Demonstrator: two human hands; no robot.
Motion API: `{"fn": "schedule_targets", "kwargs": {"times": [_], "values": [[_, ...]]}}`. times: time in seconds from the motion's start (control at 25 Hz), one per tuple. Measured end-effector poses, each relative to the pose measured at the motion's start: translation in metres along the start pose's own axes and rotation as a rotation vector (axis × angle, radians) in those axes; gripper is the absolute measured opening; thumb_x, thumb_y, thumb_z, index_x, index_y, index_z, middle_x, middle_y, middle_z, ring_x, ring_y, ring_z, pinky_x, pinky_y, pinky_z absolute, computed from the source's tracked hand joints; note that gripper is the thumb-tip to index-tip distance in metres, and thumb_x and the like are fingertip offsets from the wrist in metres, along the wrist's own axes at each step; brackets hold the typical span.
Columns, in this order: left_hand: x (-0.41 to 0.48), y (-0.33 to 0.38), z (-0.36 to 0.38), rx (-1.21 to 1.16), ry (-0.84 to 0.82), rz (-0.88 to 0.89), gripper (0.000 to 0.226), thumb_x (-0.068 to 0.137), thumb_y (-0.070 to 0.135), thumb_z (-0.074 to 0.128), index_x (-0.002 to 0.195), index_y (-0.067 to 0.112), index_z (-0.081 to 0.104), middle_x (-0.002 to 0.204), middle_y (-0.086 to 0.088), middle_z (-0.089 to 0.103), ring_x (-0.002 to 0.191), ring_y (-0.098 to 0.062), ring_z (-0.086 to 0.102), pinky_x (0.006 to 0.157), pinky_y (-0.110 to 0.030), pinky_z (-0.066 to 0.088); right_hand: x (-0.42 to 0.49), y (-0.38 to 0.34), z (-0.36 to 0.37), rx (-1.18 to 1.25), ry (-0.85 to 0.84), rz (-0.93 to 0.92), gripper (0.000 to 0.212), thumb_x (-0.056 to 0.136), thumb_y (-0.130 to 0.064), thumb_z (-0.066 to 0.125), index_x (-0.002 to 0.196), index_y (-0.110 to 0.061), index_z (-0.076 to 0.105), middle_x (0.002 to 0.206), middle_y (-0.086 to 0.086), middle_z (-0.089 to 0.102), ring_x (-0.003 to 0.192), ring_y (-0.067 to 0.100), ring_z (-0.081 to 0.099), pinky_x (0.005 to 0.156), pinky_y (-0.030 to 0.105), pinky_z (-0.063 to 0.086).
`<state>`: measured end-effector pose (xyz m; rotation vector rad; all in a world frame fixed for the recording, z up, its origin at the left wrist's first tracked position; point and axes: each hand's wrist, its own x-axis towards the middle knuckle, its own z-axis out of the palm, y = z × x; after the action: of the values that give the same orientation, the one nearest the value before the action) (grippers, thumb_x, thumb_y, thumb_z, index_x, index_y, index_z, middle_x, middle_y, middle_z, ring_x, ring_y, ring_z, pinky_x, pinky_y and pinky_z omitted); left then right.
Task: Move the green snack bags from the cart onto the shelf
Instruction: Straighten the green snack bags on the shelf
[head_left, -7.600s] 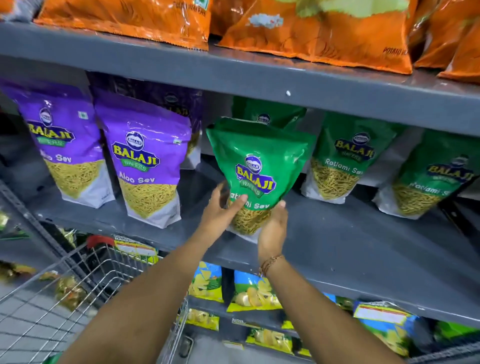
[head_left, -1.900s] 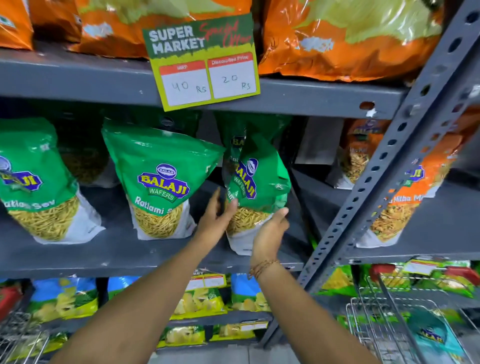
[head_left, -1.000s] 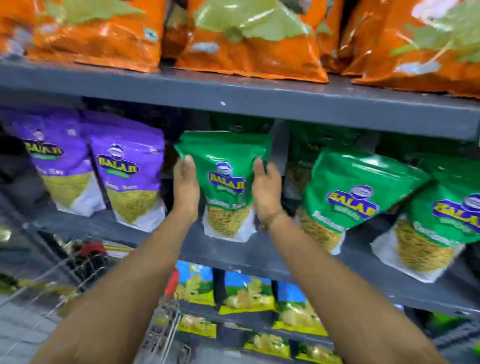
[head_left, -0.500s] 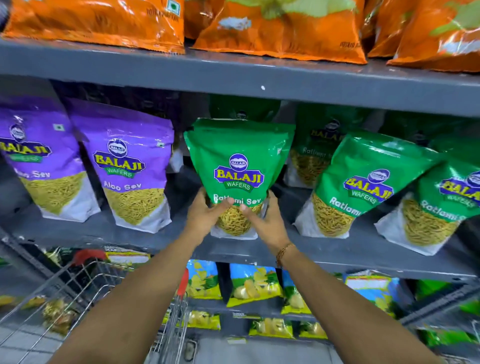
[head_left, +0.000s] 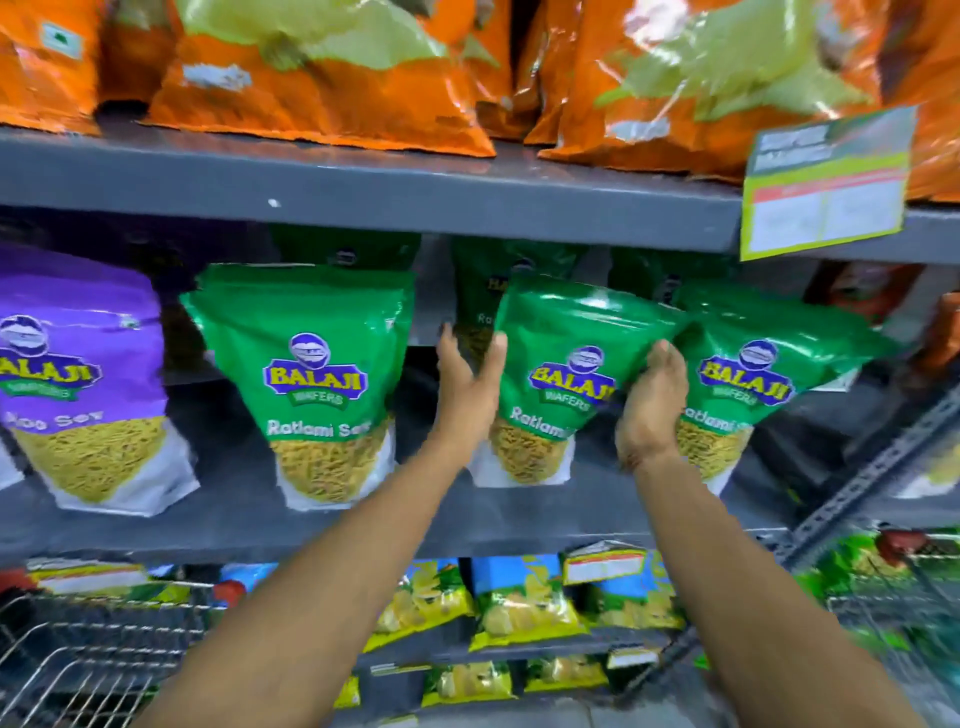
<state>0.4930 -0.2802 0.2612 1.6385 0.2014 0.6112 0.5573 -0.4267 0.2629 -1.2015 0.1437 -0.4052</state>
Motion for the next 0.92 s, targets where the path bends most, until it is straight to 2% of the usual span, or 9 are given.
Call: {"fn": "schedule_targets", "kwargs": {"times": [0.12,0.24,0.32,0.44,0.56,0.68,0.8,0.84,0.92], "values": [[0.032,0.013,0.013,0.057,0.149,-0.08,0.054,0.081,0.044,0.046,0.106,-0.002,0.057,0.108,-0.027,0.064,0.096,-0.029,0.059,0.091,-0.045,0.046,0.026,-0.032,0.007,-0.148,-0.081,-0.114,0.019,0.094,-0.009,0.045,0.078,-0.013,0.053,0.063,-0.002,0.047,0.043,-0.011,0.047,0.052,0.009,0.039],[0.017,0.002,0.019,0.006,0.161,-0.088,0.042,0.091,0.037,0.043,0.111,0.001,0.055,0.113,-0.02,0.062,0.099,-0.024,0.056,0.084,-0.03,0.042,0.02,-0.009,-0.006,-0.098,-0.288,-0.007,0.036,0.094,-0.039,0.041,0.112,-0.011,0.056,0.111,0.004,0.062,0.102,0.001,0.058,0.094,0.022,0.044],[0.001,-0.019,0.019,-0.019,0.032,-0.161,0.043,0.092,0.035,0.045,0.125,0.008,0.042,0.12,-0.007,0.056,0.104,-0.015,0.051,0.087,-0.023,0.038,0.006,0.025,-0.031,-0.163,-0.497,0.141,0.064,0.088,-0.054,0.039,0.14,-0.018,0.031,0.144,-0.005,0.04,0.13,0.008,0.038,0.111,0.031,0.029],[-0.027,-0.056,0.015,0.029,-0.216,-0.235,0.083,0.061,0.045,0.075,0.131,0.02,0.037,0.128,0.001,0.057,0.113,-0.013,0.055,0.1,-0.038,0.046,-0.015,0.067,-0.058,-0.377,-0.699,0.126,0.069,0.082,-0.048,0.053,0.138,-0.015,0.028,0.14,0.003,0.045,0.128,0.018,0.043,0.108,0.039,0.037],[-0.034,-0.072,0.016,0.108,-0.119,-0.251,0.079,0.05,0.052,0.077,0.119,0.026,0.049,0.119,0.001,0.065,0.107,-0.013,0.061,0.097,-0.045,0.05,-0.011,0.074,-0.057,-0.44,-0.673,0.112,0.048,0.086,-0.032,0.06,0.124,-0.008,0.043,0.117,0.006,0.059,0.111,0.022,0.056,0.097,0.042,0.046],[-0.043,-0.07,0.026,0.132,0.009,-0.186,0.082,0.054,0.057,0.073,0.124,0.026,0.045,0.127,-0.001,0.059,0.117,-0.016,0.054,0.102,-0.045,0.046,-0.011,0.068,-0.062,-0.422,-0.693,0.126,0.049,0.086,-0.035,0.059,0.126,-0.01,0.044,0.124,0.009,0.059,0.114,0.021,0.056,0.099,0.04,0.047],[-0.08,-0.068,0.05,0.398,0.396,0.207,0.073,0.068,0.065,0.059,0.113,0.01,0.042,0.123,-0.01,0.046,0.117,-0.029,0.044,0.1,-0.041,0.039,-0.01,0.053,-0.096,-0.354,-0.306,0.001,0.022,0.086,-0.039,0.053,0.096,-0.02,0.05,0.094,0.005,0.056,0.091,0.021,0.053,0.078,0.018,0.043],[-0.09,-0.067,0.068,0.406,0.388,0.368,0.062,0.076,0.062,0.052,0.105,0.008,0.042,0.115,-0.009,0.044,0.111,-0.029,0.044,0.097,-0.037,0.039,-0.003,0.043,-0.111,-0.311,-0.116,-0.059,0.018,0.086,-0.04,0.049,0.083,-0.022,0.045,0.084,0.003,0.05,0.085,0.02,0.048,0.072,0.018,0.039],[-0.098,-0.053,0.122,0.326,0.108,0.437,0.05,0.085,0.056,0.043,0.104,0.01,0.047,0.109,-0.006,0.048,0.104,-0.021,0.046,0.095,-0.032,0.04,0.026,0.018,-0.137,-0.256,0.188,-0.145,0.028,0.087,-0.041,0.044,0.082,-0.014,0.043,0.088,0.003,0.044,0.086,0.016,0.041,0.074,0.025,0.034]]}}
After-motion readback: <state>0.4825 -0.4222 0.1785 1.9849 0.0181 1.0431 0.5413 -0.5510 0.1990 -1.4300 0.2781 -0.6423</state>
